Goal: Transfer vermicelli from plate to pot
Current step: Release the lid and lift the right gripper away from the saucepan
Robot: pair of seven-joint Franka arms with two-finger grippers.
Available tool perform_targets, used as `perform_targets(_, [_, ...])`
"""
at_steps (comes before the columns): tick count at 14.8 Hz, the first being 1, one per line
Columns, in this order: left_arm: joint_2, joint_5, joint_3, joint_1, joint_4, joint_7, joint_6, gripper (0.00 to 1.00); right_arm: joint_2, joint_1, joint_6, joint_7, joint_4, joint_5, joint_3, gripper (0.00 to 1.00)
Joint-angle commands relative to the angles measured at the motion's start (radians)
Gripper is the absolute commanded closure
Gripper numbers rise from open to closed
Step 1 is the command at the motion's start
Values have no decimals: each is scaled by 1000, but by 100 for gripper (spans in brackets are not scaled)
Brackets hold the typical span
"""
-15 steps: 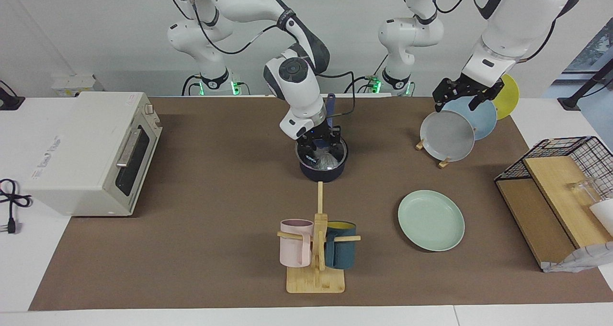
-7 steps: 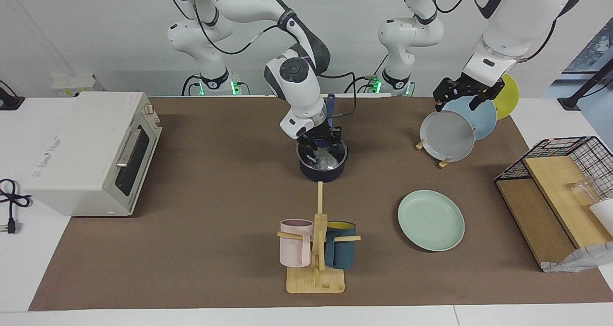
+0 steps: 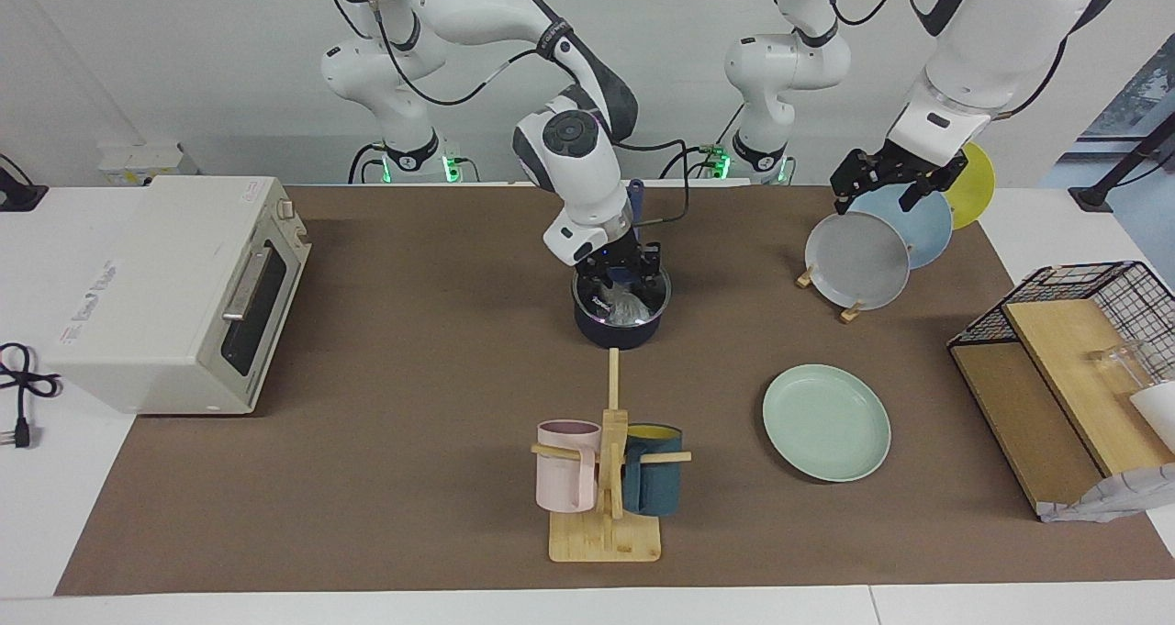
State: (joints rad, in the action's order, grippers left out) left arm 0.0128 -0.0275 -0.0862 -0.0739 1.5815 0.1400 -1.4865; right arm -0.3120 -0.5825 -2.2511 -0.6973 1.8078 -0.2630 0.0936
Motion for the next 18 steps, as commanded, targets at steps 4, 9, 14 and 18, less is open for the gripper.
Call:
perform_targets(4, [10,-9,11,2,3,0,11,0,1,4,8,-5,-7,10,-3,0])
perform_targets(9, [10,-9,11,2,3,6,12,0,27,162,282,115,-206,103,-5,0])
perform_targets(14, [10,-9,11,2,3,6,14,0,160,392,553,332,-252,194,-6,0])
perform_targets(18, [10,-9,11,2,3,4,12,0,269,518,712,490,-251,212,-14,0])
